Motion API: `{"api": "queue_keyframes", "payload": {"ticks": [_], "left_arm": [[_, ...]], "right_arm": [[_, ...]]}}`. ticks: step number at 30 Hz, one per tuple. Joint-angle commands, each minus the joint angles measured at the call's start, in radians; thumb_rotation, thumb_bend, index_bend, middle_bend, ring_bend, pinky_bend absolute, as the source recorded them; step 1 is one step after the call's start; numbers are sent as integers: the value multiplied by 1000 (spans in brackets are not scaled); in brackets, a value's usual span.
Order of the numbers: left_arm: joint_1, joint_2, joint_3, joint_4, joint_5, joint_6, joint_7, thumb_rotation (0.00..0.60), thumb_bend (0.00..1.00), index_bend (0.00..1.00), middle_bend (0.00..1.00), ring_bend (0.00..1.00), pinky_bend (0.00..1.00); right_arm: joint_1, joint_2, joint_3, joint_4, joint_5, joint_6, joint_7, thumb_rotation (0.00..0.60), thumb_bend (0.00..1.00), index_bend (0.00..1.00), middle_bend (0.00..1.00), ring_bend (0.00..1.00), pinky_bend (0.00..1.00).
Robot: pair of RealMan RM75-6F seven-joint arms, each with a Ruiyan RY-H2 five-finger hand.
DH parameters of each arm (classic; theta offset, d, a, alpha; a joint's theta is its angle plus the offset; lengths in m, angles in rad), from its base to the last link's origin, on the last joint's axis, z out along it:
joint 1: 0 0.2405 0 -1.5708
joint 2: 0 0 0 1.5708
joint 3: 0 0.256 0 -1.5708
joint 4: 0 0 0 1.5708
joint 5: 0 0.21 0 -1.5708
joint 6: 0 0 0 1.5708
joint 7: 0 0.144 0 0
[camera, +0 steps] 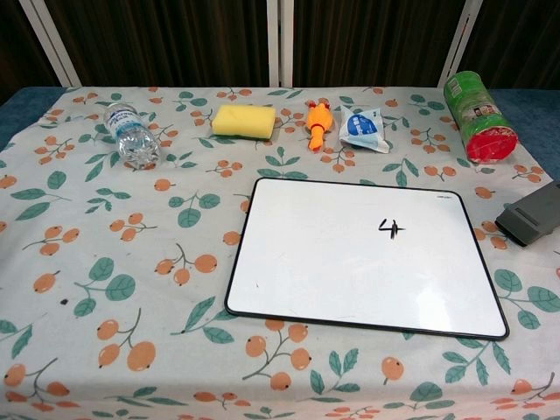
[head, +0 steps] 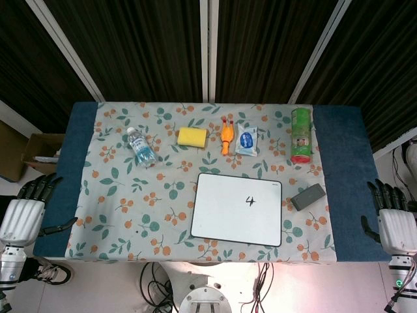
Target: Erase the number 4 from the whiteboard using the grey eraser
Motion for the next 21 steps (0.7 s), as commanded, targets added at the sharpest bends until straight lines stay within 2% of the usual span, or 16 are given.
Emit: {"api": "queue_keyframes", "payload": {"ticks": [1, 13, 21], "left_arm": [[0, -1, 0, 0, -1, 0, 1, 295, 119, 128, 90, 96, 166], [-1, -2, -3, -1, 0, 5, 4, 298, 119, 128, 90, 96, 166], [-5, -3, -4, -1, -5, -2, 3, 295, 119, 129, 90, 96, 165]], "right_arm": [[1, -1, 0, 2, 1, -1, 1, 600, 324, 0, 0, 0, 0], [3, -1, -2, 6, 5, -13, 2, 600, 325, 0, 0, 0, 0], [41, 7, -11, 37, -11, -74, -28, 600, 323, 0, 0, 0, 0]]}}
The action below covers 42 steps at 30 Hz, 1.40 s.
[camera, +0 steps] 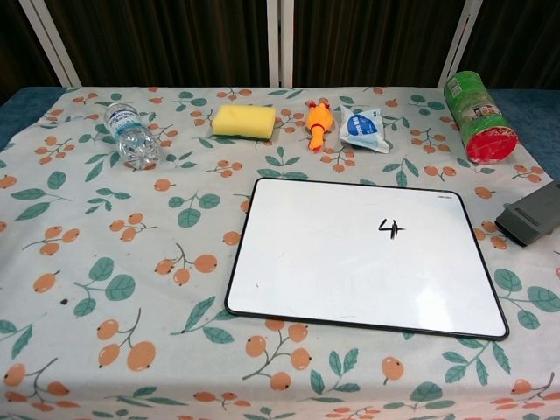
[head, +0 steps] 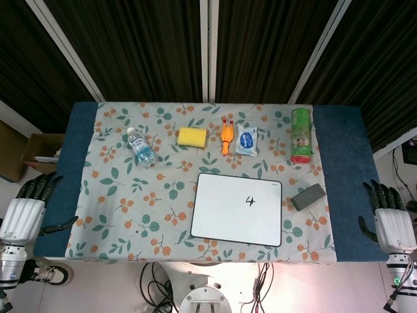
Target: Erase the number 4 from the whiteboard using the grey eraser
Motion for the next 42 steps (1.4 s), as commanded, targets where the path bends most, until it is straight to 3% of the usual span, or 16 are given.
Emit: {"api": "queue_keyframes", "payload": {"ticks": [1, 10, 16, 29, 37, 42], "left_arm": [[-2, 1, 0, 1, -4, -6, 0, 294, 119, 129, 90, 96, 165], [2, 1, 1, 3, -6, -1, 0, 297, 119, 130, 90, 96, 166], [1, 0, 6, -4, 3, -1, 11, 297, 118, 131, 90, 95, 166], [5, 9, 5, -8, -8, 0, 14, 298, 119, 132, 90, 96, 166], [4, 10, 4, -7, -8, -1, 11, 298, 119, 131, 90, 95, 165], [4, 5, 5, 1, -12, -6, 6, 294, 119, 132, 91, 95, 166]], "right_arm": [[32, 9, -8, 34, -19, -48, -25, 600, 319, 0, 0, 0, 0], [218, 59, -59, 203, -169, -292, -24, 600, 193, 0, 0, 0, 0], [345, 8, -96, 332, -279, -408, 73, 600, 171, 0, 0, 0, 0], [427, -194, -153, 593, -369, -368, 266, 600, 172, 0, 4, 0, 0], [443, -257, -174, 686, -382, -323, 341, 600, 179, 1, 111, 18, 0], [444, -280, -182, 726, -377, -299, 363, 600, 180, 88, 180, 95, 0]]}}
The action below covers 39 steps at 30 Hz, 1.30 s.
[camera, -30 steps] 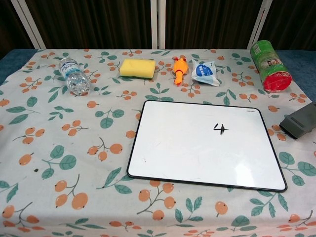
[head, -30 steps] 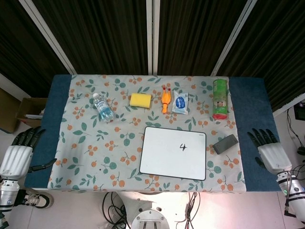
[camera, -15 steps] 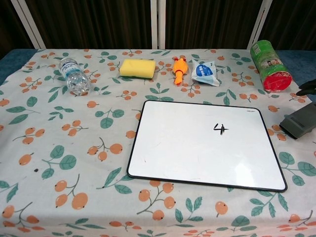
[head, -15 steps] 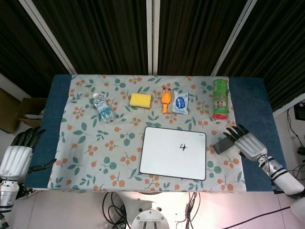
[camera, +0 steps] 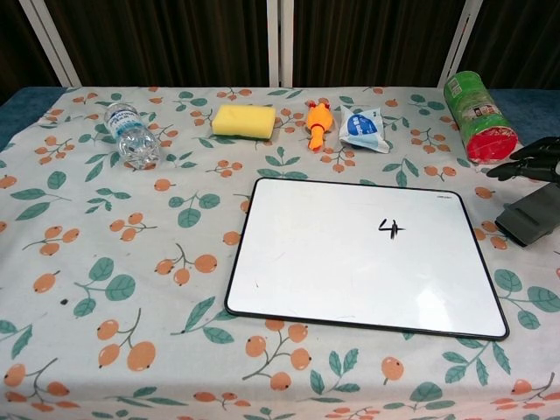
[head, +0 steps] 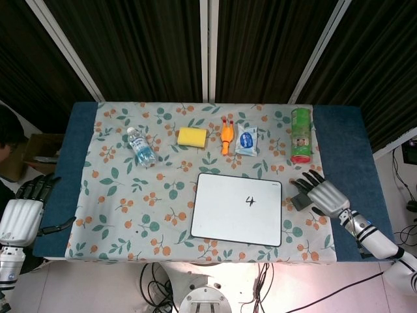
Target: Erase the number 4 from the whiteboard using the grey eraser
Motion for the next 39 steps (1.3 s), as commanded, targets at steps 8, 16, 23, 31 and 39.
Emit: {"api": "queue_keyframes", "payload": {"ticks": [8, 16, 23, 31, 39], "left_arm": [[-2, -4, 0, 7, -3, -5, -4, 298, 119, 132, 90, 96, 166], [-3, -8, 0, 11, -5, -8, -7, 295, 119, 132, 90, 96, 166], [-1, -9, 1, 16, -6, -8, -15, 297, 119, 131, 90, 96, 166], [2, -9, 2, 22, -5, -2, -24, 296, 119, 132, 90, 96, 166], [3, -9, 2, 24, -5, -1, -28, 301, 119, 132, 90, 96, 166]], "right_arm": [[0, -43, -17, 67, 12, 28, 27, 600, 192, 233, 263, 180, 0], [-7, -73, -16, 102, 24, 66, 26, 600, 233, 401, 387, 292, 58], [-17, -91, -13, 131, 33, 107, 26, 600, 302, 582, 511, 431, 135], [-5, -61, 4, 48, 23, 190, 28, 600, 344, 716, 597, 524, 327], [40, -1, 10, -187, -8, 183, -80, 600, 332, 826, 672, 596, 533]]}}
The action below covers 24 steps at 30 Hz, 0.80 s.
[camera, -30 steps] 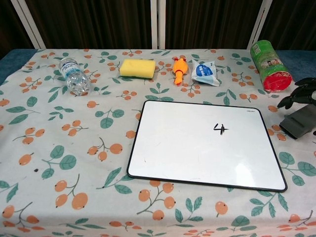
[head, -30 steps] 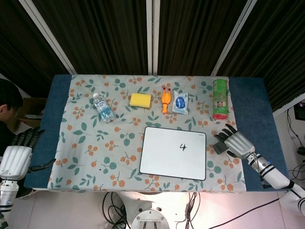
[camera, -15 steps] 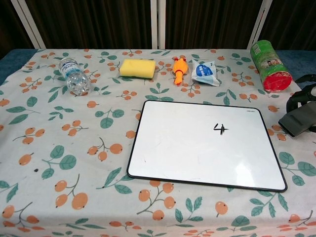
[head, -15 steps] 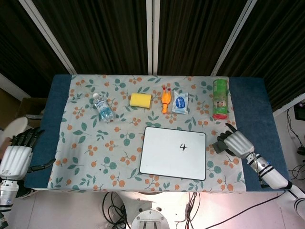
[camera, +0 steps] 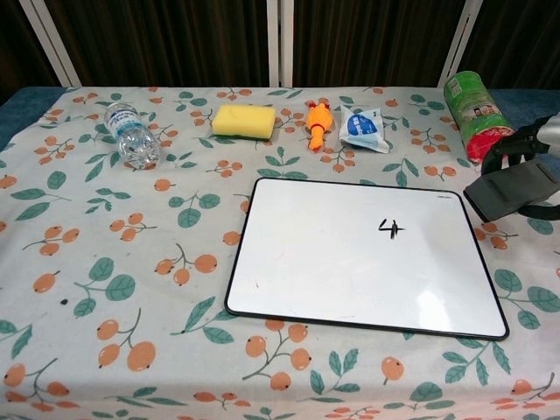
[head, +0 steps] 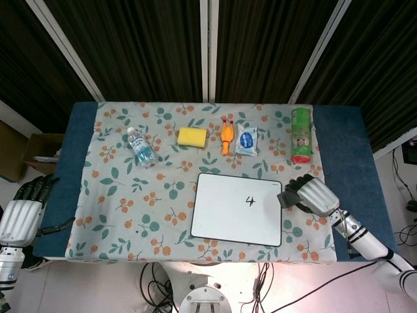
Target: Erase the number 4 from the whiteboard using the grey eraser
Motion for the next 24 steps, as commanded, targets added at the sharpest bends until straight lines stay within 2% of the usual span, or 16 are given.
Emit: {"api": "queue_keyframes", "payload": {"ticks": [1, 11, 18, 24], "left_arm": [[0, 0, 0, 1, -1, 0, -2, 301, 119, 132, 90, 96, 166], [5, 4, 1, 8, -2, 5, -13, 298, 119, 132, 90, 96, 166], [6, 5, 0, 12, -1, 7, -21, 294, 119, 132, 90, 96, 166], [7, 4, 0, 18, -4, 7, -27, 298, 119, 132, 90, 95, 166]], "right_arm": [[33, 35, -1, -137, -29, -16, -84, 600, 338, 832, 677, 600, 544], [54, 8, 8, -271, -9, -108, -242, 600, 349, 878, 715, 637, 594], [64, -33, 16, -274, 24, -171, -298, 600, 352, 880, 717, 637, 594], [71, -82, 18, -232, 28, -186, -316, 600, 355, 884, 718, 637, 594]]}}
